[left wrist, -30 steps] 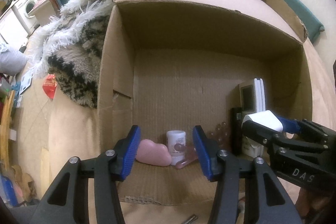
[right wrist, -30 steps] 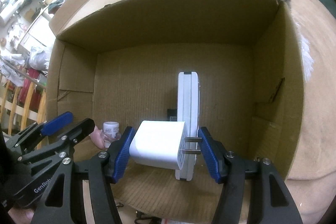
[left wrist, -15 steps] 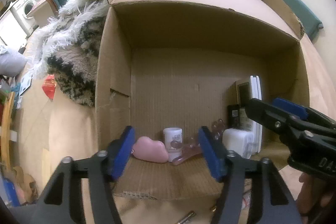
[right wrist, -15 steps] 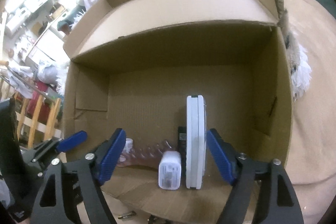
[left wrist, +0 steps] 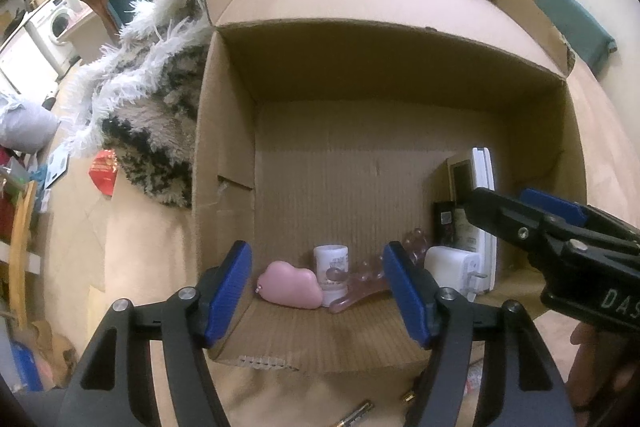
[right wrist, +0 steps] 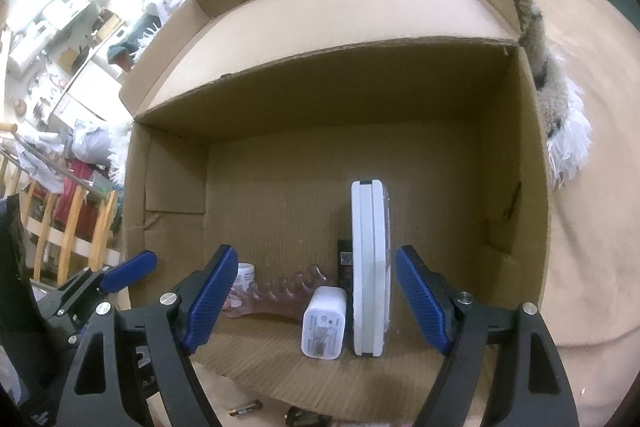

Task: Organize rigid objects
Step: 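Withdraw both grippers from the box toward the remaining items, then grasp the battery with the left gripper while the right grasps the pink lighter, then carry the battery and pink lighter into the box and release both, then withdraw both grippers from the box toward the remaining items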

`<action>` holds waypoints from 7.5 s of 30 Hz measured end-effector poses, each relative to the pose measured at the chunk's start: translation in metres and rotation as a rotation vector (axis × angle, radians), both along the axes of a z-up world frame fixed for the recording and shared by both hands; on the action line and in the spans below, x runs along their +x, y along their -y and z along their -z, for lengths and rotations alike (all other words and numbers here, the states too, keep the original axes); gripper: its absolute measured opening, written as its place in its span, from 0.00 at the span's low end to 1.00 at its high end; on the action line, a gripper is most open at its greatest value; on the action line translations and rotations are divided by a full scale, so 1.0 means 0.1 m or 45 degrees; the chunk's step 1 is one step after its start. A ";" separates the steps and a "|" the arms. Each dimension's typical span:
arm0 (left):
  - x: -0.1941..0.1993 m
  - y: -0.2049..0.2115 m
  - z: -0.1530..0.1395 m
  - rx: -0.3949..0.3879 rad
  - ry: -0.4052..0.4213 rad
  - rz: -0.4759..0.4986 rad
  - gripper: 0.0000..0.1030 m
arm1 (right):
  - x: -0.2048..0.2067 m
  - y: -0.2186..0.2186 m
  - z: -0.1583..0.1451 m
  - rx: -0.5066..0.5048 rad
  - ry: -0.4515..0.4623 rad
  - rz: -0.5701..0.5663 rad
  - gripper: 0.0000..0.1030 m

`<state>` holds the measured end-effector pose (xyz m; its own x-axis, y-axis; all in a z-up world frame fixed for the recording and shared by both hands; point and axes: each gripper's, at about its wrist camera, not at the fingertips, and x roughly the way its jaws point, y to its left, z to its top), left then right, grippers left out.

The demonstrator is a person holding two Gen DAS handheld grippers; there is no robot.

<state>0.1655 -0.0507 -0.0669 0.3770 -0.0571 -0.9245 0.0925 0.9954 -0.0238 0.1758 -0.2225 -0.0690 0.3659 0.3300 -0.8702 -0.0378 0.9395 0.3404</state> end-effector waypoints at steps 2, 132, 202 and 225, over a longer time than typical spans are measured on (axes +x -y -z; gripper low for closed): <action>-0.02 -0.01 -0.03 0.004 0.005 -0.001 0.63 | 0.00 -0.01 -0.02 0.000 0.007 0.003 0.83; -0.95 -0.61 0.32 0.009 -0.192 -0.225 0.09 | -1.24 0.08 -0.12 -0.230 -0.014 0.095 0.65; 0.08 0.05 0.34 -0.049 -0.063 0.012 0.09 | -0.02 0.00 0.20 -0.133 -0.113 0.001 0.65; 0.02 0.04 -0.08 0.022 0.068 -0.009 0.63 | -0.03 0.17 -0.15 -0.019 0.068 0.100 0.90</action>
